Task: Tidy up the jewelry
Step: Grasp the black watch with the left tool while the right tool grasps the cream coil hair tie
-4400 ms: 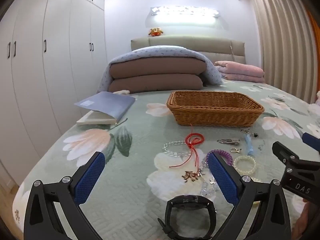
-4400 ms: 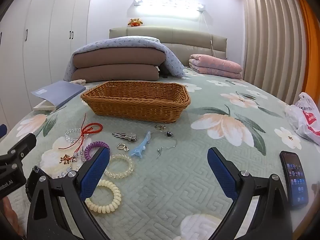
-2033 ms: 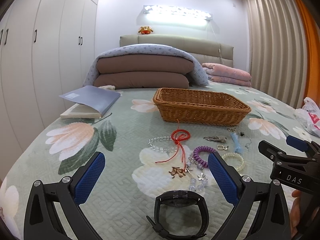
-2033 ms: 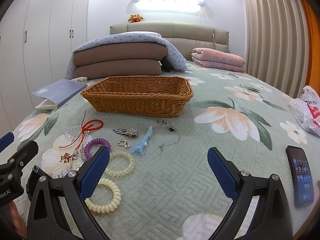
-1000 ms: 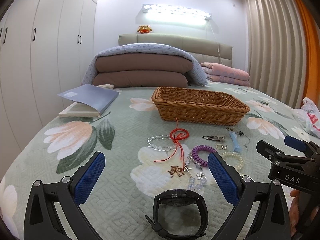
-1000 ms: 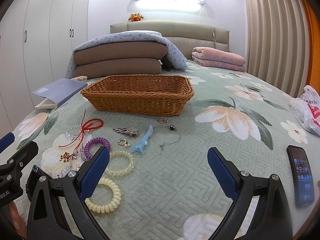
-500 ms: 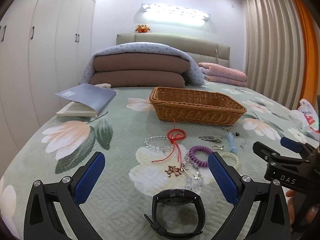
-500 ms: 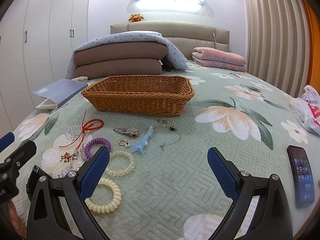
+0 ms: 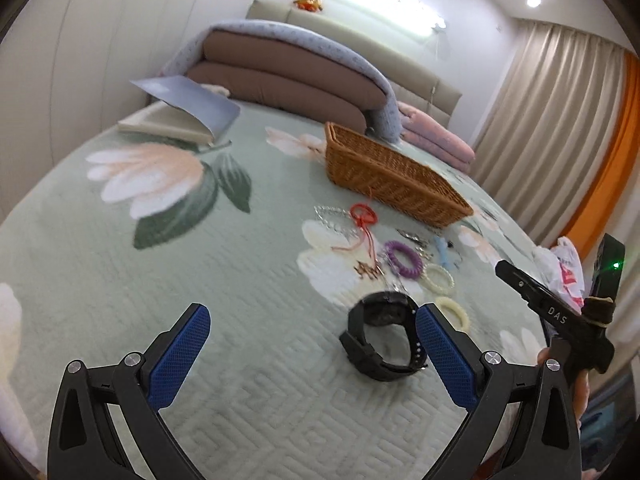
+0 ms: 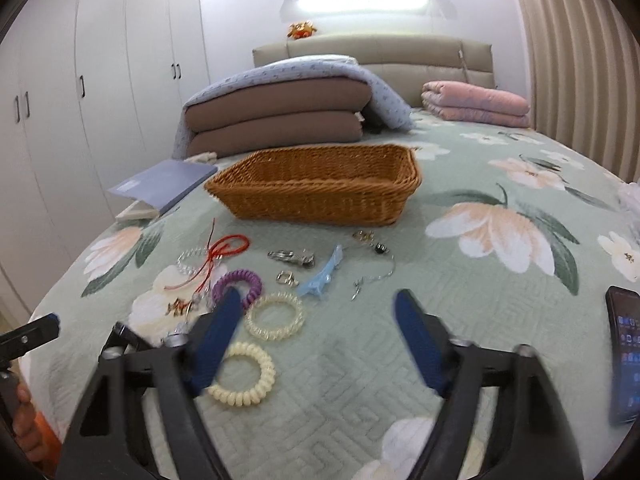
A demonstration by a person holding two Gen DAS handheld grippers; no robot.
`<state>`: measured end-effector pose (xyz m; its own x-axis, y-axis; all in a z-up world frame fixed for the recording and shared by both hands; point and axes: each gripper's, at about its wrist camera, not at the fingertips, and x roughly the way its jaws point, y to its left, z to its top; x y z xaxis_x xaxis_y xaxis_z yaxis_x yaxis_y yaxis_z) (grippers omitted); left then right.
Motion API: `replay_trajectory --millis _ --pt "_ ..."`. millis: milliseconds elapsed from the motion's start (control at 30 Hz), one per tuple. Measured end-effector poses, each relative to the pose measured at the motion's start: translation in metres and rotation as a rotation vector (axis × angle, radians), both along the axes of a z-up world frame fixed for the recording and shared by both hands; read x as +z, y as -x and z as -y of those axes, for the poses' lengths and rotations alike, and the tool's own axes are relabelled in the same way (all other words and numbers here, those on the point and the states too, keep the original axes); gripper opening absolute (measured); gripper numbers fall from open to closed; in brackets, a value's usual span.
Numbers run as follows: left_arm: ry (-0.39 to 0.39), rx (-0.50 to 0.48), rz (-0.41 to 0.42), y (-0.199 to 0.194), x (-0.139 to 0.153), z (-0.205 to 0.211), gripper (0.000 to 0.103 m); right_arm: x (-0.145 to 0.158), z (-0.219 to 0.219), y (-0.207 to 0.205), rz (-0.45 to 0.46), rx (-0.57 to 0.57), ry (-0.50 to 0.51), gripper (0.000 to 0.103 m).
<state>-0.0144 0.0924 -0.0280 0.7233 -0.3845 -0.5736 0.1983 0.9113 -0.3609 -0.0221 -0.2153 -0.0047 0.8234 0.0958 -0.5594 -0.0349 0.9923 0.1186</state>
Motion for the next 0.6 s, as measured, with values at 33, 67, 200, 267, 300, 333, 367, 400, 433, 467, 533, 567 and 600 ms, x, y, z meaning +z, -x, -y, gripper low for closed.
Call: replay_trajectory --millis 33,67,200,267,300,333,367,400,433,467,533,567,600 --pt "-0.005 -0.013 -0.012 -0.002 -0.002 0.005 0.099 -0.002 -0.002 0.002 -0.012 0.006 0.008 0.064" --pt "-0.003 -0.031 -0.023 -0.004 -0.004 0.01 0.096 -0.004 -0.003 0.003 -0.024 0.015 0.012 0.062" --pt "0.013 -0.076 -0.095 -0.011 -0.014 0.022 0.074 -0.016 -0.015 0.008 -0.083 0.06 0.006 0.047" --pt "0.005 -0.083 -0.132 -0.015 -0.02 0.029 0.065 -0.018 -0.02 0.007 -0.1 0.075 0.01 0.043" --pt "0.009 -0.085 -0.142 -0.016 -0.022 0.031 0.063 -0.019 -0.023 0.006 -0.103 0.081 0.011 0.042" --pt "0.013 -0.089 -0.152 -0.017 -0.023 0.033 0.063 -0.019 -0.024 0.005 -0.105 0.082 0.013 0.042" --pt "0.015 -0.089 -0.155 -0.018 -0.023 0.035 0.063 -0.02 -0.026 0.004 -0.111 0.081 0.017 0.042" --pt "0.014 -0.089 -0.154 -0.018 -0.023 0.038 0.062 -0.021 -0.028 0.003 -0.126 0.083 0.019 0.04" --pt "0.011 -0.089 -0.154 -0.018 -0.022 0.039 0.06 -0.022 -0.029 0.001 -0.136 0.088 0.016 0.039" --pt "0.009 -0.089 -0.157 -0.019 -0.022 0.041 0.059 -0.023 -0.029 -0.002 -0.15 0.092 0.01 0.034" --pt "0.005 -0.089 -0.179 -0.023 -0.023 0.045 0.051 -0.027 -0.03 -0.007 -0.177 0.083 0.019 0.034" --pt "0.009 -0.089 -0.188 -0.025 -0.023 0.045 0.05 -0.028 -0.03 -0.01 -0.186 0.083 0.019 0.034" --pt "0.012 -0.086 -0.197 -0.028 -0.025 0.046 0.049 -0.029 -0.029 -0.012 -0.197 0.088 0.011 0.034"
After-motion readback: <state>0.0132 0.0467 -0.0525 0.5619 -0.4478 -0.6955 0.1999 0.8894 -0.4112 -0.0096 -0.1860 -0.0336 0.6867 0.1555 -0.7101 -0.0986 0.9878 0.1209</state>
